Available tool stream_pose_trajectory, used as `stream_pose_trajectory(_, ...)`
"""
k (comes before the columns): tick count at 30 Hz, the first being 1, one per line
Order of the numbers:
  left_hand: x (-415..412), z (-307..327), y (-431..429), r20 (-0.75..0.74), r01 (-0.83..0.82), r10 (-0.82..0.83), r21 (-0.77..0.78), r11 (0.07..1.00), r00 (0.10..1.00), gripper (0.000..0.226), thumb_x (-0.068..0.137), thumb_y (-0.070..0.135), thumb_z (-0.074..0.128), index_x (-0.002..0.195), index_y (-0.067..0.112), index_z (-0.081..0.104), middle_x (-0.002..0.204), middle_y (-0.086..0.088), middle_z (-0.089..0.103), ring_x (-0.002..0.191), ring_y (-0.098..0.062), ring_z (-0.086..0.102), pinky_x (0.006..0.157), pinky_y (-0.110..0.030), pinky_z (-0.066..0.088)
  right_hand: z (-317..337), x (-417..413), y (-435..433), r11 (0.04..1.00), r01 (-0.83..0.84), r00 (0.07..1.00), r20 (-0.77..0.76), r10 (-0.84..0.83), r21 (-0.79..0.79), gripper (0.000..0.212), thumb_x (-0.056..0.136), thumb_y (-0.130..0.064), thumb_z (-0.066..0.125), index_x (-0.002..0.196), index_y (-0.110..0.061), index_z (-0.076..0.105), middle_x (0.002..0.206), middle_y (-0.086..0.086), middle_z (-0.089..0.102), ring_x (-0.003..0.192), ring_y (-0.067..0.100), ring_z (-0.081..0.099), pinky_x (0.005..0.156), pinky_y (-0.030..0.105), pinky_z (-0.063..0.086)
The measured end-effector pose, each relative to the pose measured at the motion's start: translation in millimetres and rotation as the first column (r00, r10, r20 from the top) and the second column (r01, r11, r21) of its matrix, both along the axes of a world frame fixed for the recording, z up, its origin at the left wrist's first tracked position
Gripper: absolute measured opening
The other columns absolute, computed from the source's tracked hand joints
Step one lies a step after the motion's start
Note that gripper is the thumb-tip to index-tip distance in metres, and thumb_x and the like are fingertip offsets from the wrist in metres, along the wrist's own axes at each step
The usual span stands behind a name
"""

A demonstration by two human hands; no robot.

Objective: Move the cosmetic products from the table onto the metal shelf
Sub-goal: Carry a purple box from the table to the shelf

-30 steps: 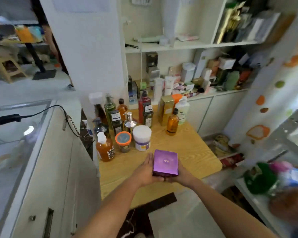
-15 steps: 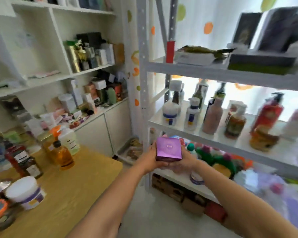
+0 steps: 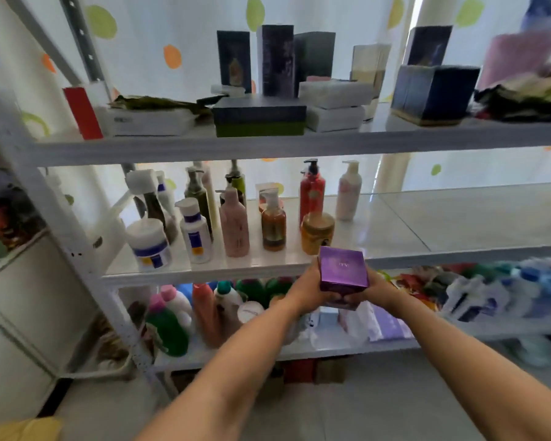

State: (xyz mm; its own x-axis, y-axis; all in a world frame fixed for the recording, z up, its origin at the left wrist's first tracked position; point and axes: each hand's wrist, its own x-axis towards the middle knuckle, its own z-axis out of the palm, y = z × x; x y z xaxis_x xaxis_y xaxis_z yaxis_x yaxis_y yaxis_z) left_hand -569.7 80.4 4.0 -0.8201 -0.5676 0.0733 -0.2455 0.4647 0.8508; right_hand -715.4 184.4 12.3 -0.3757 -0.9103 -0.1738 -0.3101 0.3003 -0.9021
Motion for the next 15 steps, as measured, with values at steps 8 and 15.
stream_pose_trajectory(8,-132,-10,-49,-0.065,0.036,-0.042,-0.090,0.995,0.997,0.076,0.067,0.030,0.085,0.129,0.020,0.042,0.126,-0.002,0.054,0.115,-0.017,0.055,0.098,-0.035,0.048,23,-87,-31,0.986,0.159,0.987,0.014,-0.158,-0.052,0.044,0.063,-0.003,0.079,0.096,-0.023,0.058,0.098,0.008,0.065,0.096,0.025,0.060,0.088,0.039,0.050)
stream_pose_trajectory(15,-198,-22,-83,-0.052,0.027,-0.031,-0.070,0.997,0.998,0.072,0.070,0.026,0.083,0.129,0.022,0.042,0.125,0.001,0.055,0.113,-0.014,0.056,0.093,-0.028,0.047,-2,-163,-73,0.979,0.206,0.978,-0.045,-0.205,0.005,0.070,0.051,-0.024,0.083,0.116,-0.012,0.059,0.107,0.012,0.068,0.099,0.026,0.065,0.086,0.042,0.054)
